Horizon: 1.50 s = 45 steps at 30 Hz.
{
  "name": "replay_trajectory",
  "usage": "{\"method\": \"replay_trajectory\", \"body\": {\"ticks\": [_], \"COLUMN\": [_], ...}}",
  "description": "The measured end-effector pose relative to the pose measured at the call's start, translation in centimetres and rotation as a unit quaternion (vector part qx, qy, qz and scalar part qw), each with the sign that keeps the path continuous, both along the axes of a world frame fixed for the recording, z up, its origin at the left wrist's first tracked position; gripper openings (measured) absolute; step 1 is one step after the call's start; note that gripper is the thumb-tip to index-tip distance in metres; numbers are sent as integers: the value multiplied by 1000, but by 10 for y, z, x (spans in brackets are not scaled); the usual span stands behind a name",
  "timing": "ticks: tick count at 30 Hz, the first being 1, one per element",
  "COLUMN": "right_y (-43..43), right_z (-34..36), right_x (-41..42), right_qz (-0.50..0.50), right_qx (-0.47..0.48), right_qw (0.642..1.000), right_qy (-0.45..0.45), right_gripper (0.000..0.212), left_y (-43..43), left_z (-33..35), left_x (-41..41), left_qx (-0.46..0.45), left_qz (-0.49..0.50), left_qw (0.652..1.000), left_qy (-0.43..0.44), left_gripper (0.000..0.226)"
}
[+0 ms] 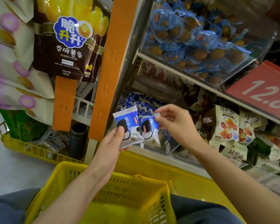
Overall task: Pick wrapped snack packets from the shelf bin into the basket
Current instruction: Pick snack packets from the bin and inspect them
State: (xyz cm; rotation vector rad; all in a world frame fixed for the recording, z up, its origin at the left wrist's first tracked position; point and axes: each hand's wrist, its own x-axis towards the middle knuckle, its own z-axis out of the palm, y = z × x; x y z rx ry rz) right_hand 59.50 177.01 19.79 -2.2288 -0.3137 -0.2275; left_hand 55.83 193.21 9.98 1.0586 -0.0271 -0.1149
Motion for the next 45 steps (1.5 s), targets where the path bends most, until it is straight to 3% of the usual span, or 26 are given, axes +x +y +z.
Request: {"method": "replay_trajectory", "body": {"ticks": [6, 9, 11, 14, 17, 20, 23, 25, 27, 31, 36, 43, 45], "right_y": [24, 23, 21, 19, 17, 10, -5, -20, -33, -42, -46, -48, -44], "right_z": [-27, -28, -27, -29, -25, -15, 4, 11, 10, -2, -10, -16, -23], "right_x": [-11, -13, -16, -18, -18, -15, -6, 9, 29, 57, 72, 84, 89], "right_qz": [24, 42, 70, 51, 12, 4, -12, -81, -159, -189, -163, -109, -108], "right_qx": [88, 79, 70, 36, 67, 100, 128, 66, -52, -256, -346, -399, -380], "right_qw": [988, 980, 976, 980, 980, 980, 987, 994, 985, 945, 908, 874, 879], "right_qy": [125, 175, 192, 189, 185, 170, 97, 13, -31, 68, 169, 255, 267], "right_gripper": [6, 27, 28, 23, 19, 12, 6, 5, 18, 21, 24, 21, 21], "left_y": [1, 5, 6, 4, 2, 1, 1, 1, 1, 0, 1, -3, -5], "left_z": [-2, -2, -2, -3, -4, -4, -4, -2, -1, -1, 1, 3, 1], "left_x": [-6, -7, -7, -6, -5, -3, -1, 0, 0, -1, -1, 1, 2], "left_qx": [-43, -42, -31, -18, -43, -44, -16, -11, -3, 9, 27, 52, 59], "left_qz": [-66, -94, -99, -91, -87, -67, -2, 11, 12, 16, 26, 21, 21], "left_qw": [996, 994, 994, 994, 993, 994, 996, 996, 997, 997, 996, 996, 995], "left_qy": [32, 34, 36, 49, 63, 74, 91, 88, 81, 73, 77, 74, 76], "left_gripper": [36, 41, 45, 50, 50, 39, 22, 15, 13, 10, 12, 12, 17]}}
